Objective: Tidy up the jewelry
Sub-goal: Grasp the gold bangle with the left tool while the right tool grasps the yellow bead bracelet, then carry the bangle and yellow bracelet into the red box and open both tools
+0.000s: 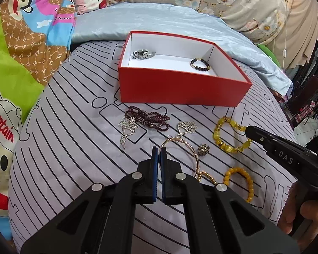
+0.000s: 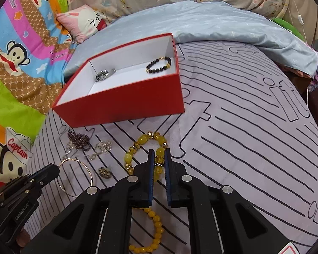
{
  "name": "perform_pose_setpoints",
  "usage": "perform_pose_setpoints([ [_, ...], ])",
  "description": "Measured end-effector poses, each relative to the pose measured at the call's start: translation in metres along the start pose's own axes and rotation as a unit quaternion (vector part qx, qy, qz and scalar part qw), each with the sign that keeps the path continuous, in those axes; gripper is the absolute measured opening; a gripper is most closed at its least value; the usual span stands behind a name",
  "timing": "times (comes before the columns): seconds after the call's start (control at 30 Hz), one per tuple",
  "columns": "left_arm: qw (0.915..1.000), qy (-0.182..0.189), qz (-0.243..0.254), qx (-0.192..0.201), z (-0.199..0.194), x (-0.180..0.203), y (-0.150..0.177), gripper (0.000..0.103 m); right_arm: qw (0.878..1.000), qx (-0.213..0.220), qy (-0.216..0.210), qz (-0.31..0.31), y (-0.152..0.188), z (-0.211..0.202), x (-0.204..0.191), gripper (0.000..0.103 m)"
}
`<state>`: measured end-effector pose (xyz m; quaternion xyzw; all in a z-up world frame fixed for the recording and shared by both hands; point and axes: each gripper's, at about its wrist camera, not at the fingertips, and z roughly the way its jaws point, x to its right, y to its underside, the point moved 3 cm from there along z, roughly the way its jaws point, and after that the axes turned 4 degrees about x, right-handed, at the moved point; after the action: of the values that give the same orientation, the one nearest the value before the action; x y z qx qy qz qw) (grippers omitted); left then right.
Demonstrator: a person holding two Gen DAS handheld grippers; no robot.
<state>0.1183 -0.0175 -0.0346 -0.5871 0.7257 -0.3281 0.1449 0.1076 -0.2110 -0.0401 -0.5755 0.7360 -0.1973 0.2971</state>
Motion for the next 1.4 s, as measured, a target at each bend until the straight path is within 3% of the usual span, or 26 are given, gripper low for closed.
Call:
perform_pose_setpoints([
  [0.63,0.9993,0.009,0.008,0.035,-0.034,0.012,-0.023,0.001,0.998,0.057,-0.028,-0.018,-0.027,-0.055,-0.015,0.008],
  [1.0,0.9965,0.001,0.021,0.081,-0.047,0.016,-0.072,0.001,0.992,0.105,-0.054,-0.048,-0.081,-0.084,-0.034,0.008],
  [1.2,0.9945,-0.009,0.029,0.100,-0.032,0.014,-0.111,0.001,0.990,0.118,-0.065,-0.051,-0.125,-0.069,-0.045,0.008],
  [1.4,0.9939,-0.022,0.032,0.103,0.004,0.009,-0.146,0.001,0.991,0.096,-0.071,-0.053,-0.150,-0.026,-0.056,0.008],
])
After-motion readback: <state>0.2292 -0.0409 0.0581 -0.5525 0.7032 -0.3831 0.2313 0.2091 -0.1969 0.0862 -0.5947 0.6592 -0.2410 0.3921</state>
